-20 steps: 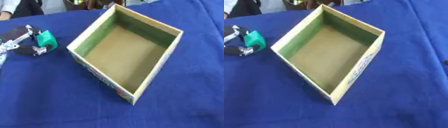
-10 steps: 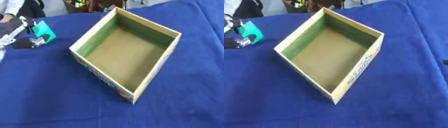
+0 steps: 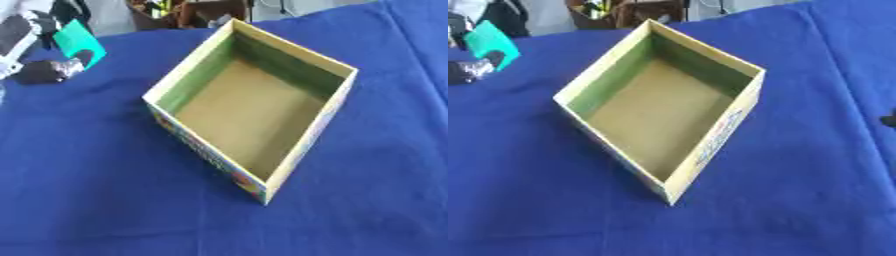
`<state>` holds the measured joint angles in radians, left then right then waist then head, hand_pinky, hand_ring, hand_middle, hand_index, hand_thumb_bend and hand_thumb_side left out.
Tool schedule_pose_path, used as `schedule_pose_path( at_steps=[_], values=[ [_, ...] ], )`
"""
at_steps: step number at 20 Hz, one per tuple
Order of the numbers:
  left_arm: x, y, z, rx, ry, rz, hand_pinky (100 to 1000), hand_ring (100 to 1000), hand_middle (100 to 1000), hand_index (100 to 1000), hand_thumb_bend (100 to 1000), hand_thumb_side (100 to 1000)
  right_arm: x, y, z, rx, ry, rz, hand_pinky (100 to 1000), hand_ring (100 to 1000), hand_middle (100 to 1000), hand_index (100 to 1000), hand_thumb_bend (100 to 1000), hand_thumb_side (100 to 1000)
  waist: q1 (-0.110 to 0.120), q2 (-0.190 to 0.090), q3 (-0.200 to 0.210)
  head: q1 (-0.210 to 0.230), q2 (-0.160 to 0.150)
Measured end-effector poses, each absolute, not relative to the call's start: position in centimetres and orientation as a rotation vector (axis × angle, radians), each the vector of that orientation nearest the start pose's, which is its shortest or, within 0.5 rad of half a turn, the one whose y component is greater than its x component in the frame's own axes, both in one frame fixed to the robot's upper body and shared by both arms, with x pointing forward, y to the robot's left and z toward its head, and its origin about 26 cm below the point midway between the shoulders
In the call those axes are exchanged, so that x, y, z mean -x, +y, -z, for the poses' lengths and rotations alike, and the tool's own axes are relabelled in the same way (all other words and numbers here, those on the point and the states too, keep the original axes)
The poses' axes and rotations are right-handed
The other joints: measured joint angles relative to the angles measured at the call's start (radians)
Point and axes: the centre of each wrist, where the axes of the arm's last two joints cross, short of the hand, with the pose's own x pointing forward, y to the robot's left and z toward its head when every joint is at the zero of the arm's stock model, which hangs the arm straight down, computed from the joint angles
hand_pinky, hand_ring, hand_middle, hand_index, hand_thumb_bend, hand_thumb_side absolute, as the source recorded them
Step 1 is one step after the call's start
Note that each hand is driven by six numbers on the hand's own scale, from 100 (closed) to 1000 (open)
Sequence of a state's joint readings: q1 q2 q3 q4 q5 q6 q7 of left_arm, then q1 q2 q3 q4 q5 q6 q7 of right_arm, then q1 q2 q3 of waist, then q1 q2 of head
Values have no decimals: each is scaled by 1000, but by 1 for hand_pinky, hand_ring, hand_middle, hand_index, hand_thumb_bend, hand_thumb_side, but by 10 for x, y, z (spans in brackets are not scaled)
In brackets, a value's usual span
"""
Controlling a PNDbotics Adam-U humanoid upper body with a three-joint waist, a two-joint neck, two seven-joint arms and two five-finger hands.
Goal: Pick up objects on the table and place them in the box.
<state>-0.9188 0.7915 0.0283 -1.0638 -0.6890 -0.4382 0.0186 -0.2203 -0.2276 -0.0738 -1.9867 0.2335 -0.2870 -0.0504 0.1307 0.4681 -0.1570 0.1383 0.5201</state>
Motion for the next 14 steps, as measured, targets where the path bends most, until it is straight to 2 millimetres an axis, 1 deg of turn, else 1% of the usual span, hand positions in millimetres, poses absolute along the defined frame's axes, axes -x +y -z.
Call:
schedule_pose_path(
  at_steps=[4, 7, 9, 14],
  values=[
    [-425, 398, -323, -1290, -2049, 1137, 448, 492, 464, 584, 100, 703, -294, -273, -173, 403, -2478, -351, 912, 914, 733, 838, 100, 792, -6, -19, 0, -13, 14],
    [-431, 366, -332, -1221, -2124, 1190, 446, 488, 465, 582, 100, 691, -293, -273, -173, 390, -2478, -338, 911, 913, 734, 837, 100, 792, -11, -44, 1, -21, 25],
    [-435, 344, -334, -1160, -2165, 1217, 444, 485, 466, 580, 100, 685, -293, -274, -173, 383, -2479, -331, 911, 912, 734, 838, 100, 792, -12, -52, 1, -22, 32],
    [-445, 300, -330, -1004, -2203, 1258, 453, 491, 471, 586, 100, 688, -294, -274, -175, 354, -2483, -302, 912, 912, 735, 838, 100, 791, -18, -69, 0, -19, 41]
  ],
)
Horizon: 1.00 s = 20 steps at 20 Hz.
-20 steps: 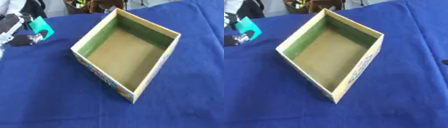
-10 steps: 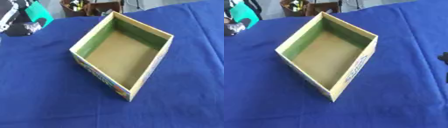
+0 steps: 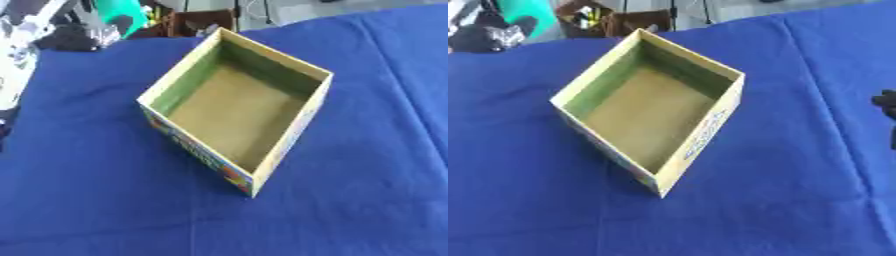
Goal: Pick up objects on the table and place them in the box.
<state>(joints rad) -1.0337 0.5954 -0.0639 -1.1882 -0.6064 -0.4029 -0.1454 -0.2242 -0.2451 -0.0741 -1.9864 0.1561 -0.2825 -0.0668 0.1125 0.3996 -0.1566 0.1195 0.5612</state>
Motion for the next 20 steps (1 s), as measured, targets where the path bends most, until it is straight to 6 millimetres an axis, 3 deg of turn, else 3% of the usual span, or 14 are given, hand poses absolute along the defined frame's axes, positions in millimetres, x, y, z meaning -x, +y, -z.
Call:
schedule_pose_path(
  at_steps=[9, 14, 15, 16, 20],
  values=[
    [-442, 247, -322, 1157, 2801, -1823, 452, 492, 468, 582, 100, 674, -296, -274, -179, 319, -2498, -267, 911, 909, 735, 839, 100, 786, -11, -12, -5, 15, 2],
    [-444, 231, -308, 1091, 2780, -1930, 452, 490, 467, 581, 100, 670, -296, -274, -180, 316, -2502, -239, 911, 908, 734, 838, 100, 780, -15, -12, -13, 24, 2],
    [-445, 229, -304, 1078, 2773, -1956, 452, 489, 467, 579, 100, 614, -296, -275, -181, 318, -2503, -230, 909, 906, 733, 838, 100, 801, -15, -12, -15, 26, 2],
    [-446, 226, -300, 1066, 2766, -1981, 452, 489, 467, 579, 100, 669, -296, -275, -181, 320, -2503, -221, 909, 906, 733, 838, 100, 779, -15, -12, -16, 28, 2],
    [-450, 222, -291, 1052, 2746, -2040, 452, 489, 467, 579, 100, 669, -296, -274, -182, 329, -2505, -195, 909, 906, 733, 838, 100, 779, -15, -12, -17, 30, 2]
  ],
)
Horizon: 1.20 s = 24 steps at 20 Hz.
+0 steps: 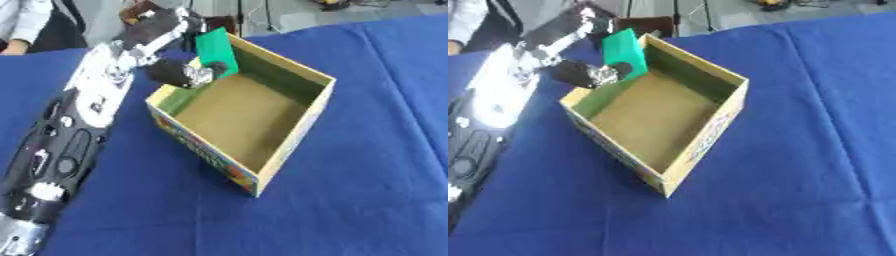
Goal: Pick up objects on the table and place them in the box.
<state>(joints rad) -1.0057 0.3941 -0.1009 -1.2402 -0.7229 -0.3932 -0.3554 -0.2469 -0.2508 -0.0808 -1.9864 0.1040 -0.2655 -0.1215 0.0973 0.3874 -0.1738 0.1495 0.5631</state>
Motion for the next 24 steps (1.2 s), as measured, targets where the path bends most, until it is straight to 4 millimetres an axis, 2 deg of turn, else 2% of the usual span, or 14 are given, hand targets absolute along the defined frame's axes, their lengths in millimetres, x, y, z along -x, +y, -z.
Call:
schedule_pose_path(
  at_steps=[2, 7, 11, 14, 16, 17, 18, 19, 21, 23, 24],
  values=[
    [-452, 222, -287, 1053, 2742, -2064, 453, 488, 467, 578, 100, 663, -296, -274, -182, 331, -2504, -189, 913, 908, 733, 837, 100, 776, 0, 0, -3, 1, 0],
    [-462, 215, -258, 981, 2745, -2204, 455, 489, 469, 579, 100, 661, -297, -274, -183, 331, -2509, -180, 915, 908, 733, 837, 100, 775, -1, 1, -10, 0, 0],
    [-467, 211, -243, 951, 2736, -2277, 464, 495, 475, 586, 100, 663, -297, -273, -184, 324, -2513, -174, 917, 908, 733, 837, 100, 776, -1, 2, -11, 0, -1],
    [-469, 210, -236, 934, 2736, -2308, 484, 510, 499, 615, 100, 679, -297, -273, -185, 320, -2514, -172, 917, 908, 733, 837, 100, 775, -1, 3, -12, -1, -2],
    [-469, 210, -234, 928, 2727, -2321, 521, 539, 545, 712, 100, 742, -298, -273, -185, 319, -2515, -171, 917, 908, 733, 837, 100, 774, -1, 3, -13, -1, -2],
    [-469, 210, -234, 923, 2721, -2329, 530, 547, 556, 731, 100, 742, -298, -273, -185, 318, -2517, -171, 918, 908, 733, 837, 100, 774, -1, 3, -13, -2, -2],
    [-469, 210, -233, 916, 2713, -2337, 575, 608, 647, 836, 159, 767, -298, -273, -186, 316, -2518, -170, 918, 908, 733, 837, 100, 774, -1, 3, -13, -2, -2],
    [-469, 210, -233, 908, 2704, -2347, 583, 619, 663, 848, 185, 773, -298, -273, -186, 315, -2518, -169, 918, 908, 732, 837, 100, 774, -1, 3, -13, -2, -2],
    [-469, 210, -233, 893, 2683, -2368, 692, 770, 813, 989, 489, 864, -298, -273, -186, 314, -2518, -168, 918, 908, 732, 837, 100, 774, -2, 4, -11, -2, -2],
    [-469, 210, -234, 888, 2668, -2374, 692, 770, 813, 989, 489, 864, -298, -272, -186, 313, -2518, -167, 918, 908, 732, 837, 100, 774, -3, 5, -10, -2, -2],
    [-469, 210, -234, 891, 2662, -2373, 769, 840, 879, 1000, 582, 877, -298, -272, -186, 313, -2518, -167, 919, 908, 732, 835, 100, 774, -4, 6, -10, -2, -2]
  ],
)
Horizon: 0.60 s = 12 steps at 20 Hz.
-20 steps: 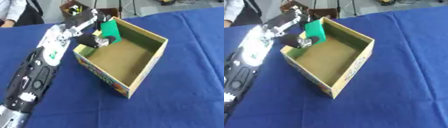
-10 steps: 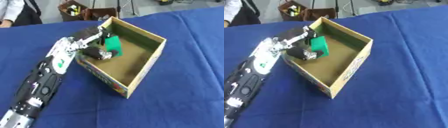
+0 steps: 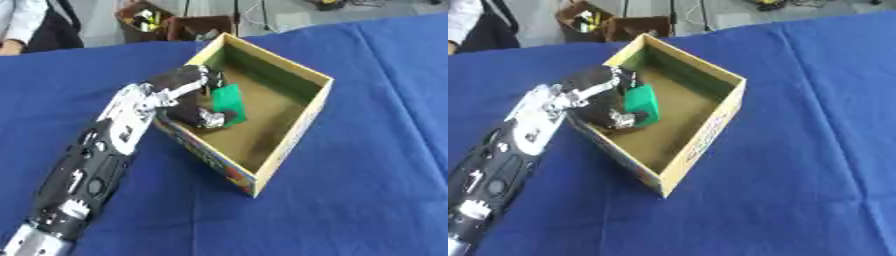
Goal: Pick up objects on the table and place them in the box.
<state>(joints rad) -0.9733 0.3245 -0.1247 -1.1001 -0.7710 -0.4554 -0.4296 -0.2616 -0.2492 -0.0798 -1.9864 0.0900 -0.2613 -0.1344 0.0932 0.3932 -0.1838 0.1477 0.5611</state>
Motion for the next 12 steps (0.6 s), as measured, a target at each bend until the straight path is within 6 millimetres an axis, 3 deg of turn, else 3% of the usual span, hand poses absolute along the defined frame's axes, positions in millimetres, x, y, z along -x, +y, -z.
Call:
schedule_pose_path(
  at_steps=[5, 12],
  values=[
    [-465, 209, -242, -689, -1933, 1664, 777, 846, 883, 1000, 627, 902, -298, -272, -185, 309, -2515, -161, 918, 907, 732, 835, 100, 773, -4, 1, 1, 0, 0],
    [-454, 211, -264, -755, -2113, 1512, 664, 734, 774, 897, 497, 892, -297, -272, -183, 309, -2508, -151, 918, 906, 731, 835, 100, 772, -10, -9, 17, -7, 1]
  ],
)
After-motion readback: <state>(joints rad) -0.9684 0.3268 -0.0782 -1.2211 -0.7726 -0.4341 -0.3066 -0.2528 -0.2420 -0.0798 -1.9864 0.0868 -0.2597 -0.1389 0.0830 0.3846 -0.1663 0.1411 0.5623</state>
